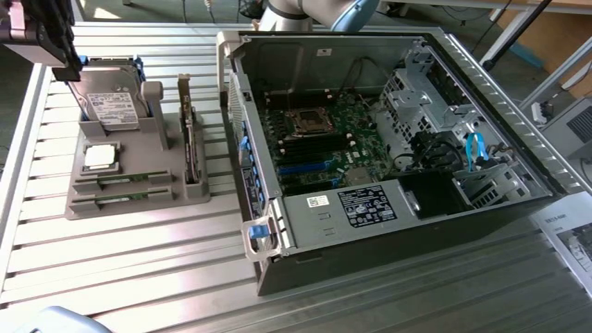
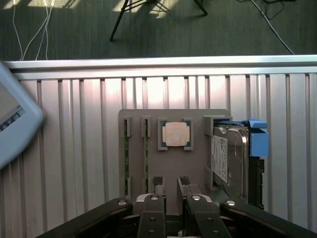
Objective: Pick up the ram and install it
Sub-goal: 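Pick up the ram and move it above insertion slot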
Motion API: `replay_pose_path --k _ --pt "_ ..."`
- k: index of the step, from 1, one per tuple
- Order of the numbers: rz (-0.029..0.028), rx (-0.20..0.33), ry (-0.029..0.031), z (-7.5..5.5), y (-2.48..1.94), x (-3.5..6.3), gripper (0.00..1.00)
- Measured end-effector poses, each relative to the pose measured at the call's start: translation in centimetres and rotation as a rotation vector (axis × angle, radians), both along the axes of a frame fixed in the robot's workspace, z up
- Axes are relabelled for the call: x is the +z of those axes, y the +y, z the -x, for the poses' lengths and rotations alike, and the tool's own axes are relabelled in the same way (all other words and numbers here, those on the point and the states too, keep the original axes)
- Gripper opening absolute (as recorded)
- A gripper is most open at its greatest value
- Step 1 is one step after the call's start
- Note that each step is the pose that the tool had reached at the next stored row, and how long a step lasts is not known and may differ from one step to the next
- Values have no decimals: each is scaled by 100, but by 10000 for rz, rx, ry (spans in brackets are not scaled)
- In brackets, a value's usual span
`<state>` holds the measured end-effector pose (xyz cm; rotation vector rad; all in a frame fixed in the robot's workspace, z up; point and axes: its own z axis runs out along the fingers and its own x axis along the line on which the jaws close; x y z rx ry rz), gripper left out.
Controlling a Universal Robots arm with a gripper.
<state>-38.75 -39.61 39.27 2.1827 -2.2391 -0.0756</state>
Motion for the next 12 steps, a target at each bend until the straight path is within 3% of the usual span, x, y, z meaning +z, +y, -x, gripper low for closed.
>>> replay_pose_path --k 6,12 --pt "2 3 3 -2 0 -11 24" --pt "0 3 1 -2 0 -83 24"
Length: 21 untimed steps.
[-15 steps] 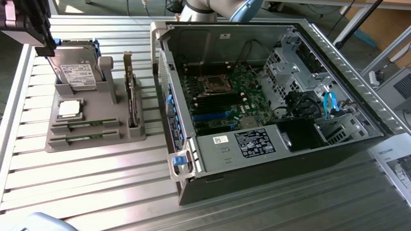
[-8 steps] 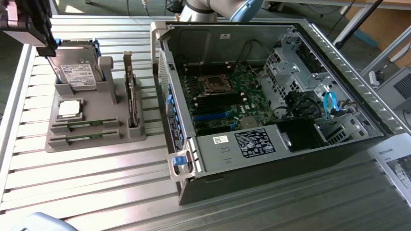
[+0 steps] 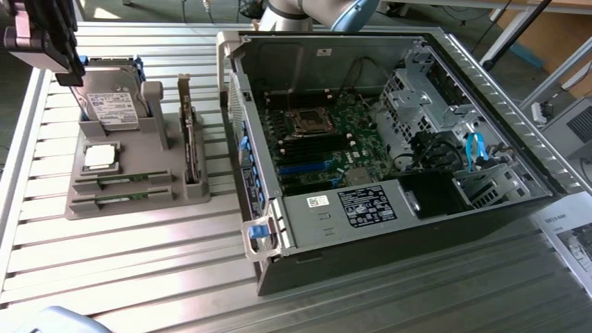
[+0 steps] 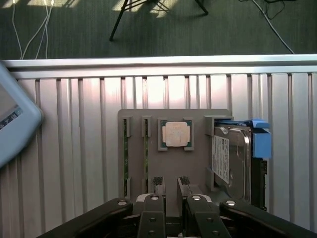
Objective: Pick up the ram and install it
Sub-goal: 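Pick up the ram and move it above insertion slot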
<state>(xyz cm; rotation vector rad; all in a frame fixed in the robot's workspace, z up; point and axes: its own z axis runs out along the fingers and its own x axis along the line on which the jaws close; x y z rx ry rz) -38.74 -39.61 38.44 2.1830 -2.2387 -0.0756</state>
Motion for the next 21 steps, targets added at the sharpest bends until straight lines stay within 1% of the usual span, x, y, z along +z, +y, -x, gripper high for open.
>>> replay_pose_path --k 21 --pt "0 -1 0 0 0 -304 24"
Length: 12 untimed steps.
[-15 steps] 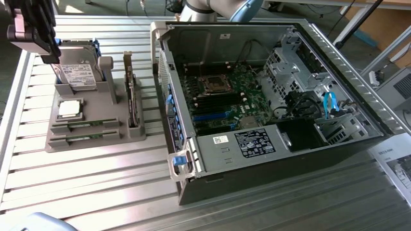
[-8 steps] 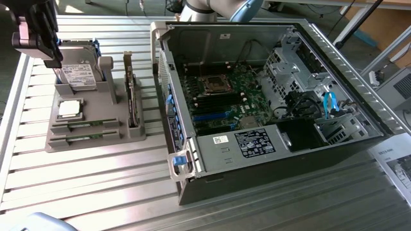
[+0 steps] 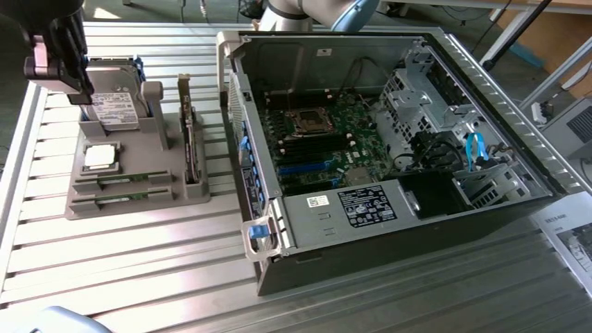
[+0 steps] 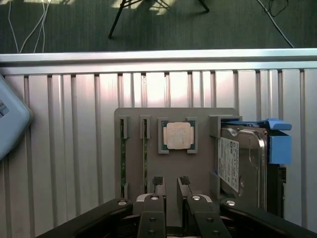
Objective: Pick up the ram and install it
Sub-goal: 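Pick up the ram and move it above insertion slot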
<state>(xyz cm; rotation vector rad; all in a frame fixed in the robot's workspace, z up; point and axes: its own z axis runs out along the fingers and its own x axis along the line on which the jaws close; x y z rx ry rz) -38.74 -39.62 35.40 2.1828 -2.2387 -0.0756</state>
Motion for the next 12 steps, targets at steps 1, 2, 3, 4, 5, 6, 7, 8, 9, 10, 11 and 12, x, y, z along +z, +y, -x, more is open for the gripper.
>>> replay_pose_path --k 1,2,3,4,5,6,7,8,9,10,11,12 --pt "0 0 0 0 0 -14 24" --pt "0 0 -1 0 0 -28 24" --pt "-1 1 -1 0 0 -42 24" --pt "-1 1 -1 0 0 -58 24" --pt "0 1 -1 0 0 -73 24" --pt "0 1 0 0 0 -89 24" --pt "0 1 1 0 0 -105 24" --pt "0 1 0 0 0 -120 24" --pt "0 1 0 0 0 -136 24" --pt "0 1 -1 0 0 -151 24" --pt "0 1 -1 0 0 -167 24" --pt "-1 1 -1 0 0 -182 24"
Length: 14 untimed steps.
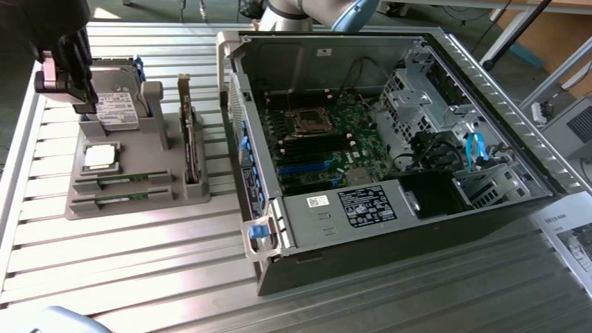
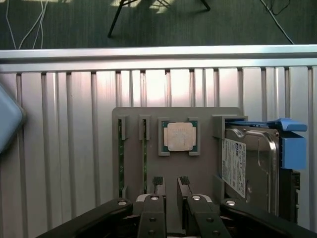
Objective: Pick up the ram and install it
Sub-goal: 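Pick up the ram and move it above insertion slot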
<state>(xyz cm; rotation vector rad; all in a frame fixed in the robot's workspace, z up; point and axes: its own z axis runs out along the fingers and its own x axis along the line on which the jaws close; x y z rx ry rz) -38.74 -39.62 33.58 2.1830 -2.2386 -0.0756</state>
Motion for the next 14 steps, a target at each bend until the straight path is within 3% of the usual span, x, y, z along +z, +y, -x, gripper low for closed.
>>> replay_pose_path --k 5,12,13,14 --pt "0 0 0 0 0 -69 24" --pt "-1 1 -2 0 -5 -74 24" --pt "0 1 0 -5 -52 -73 24" --pt "0 0 5 -16 -147 -72 24"
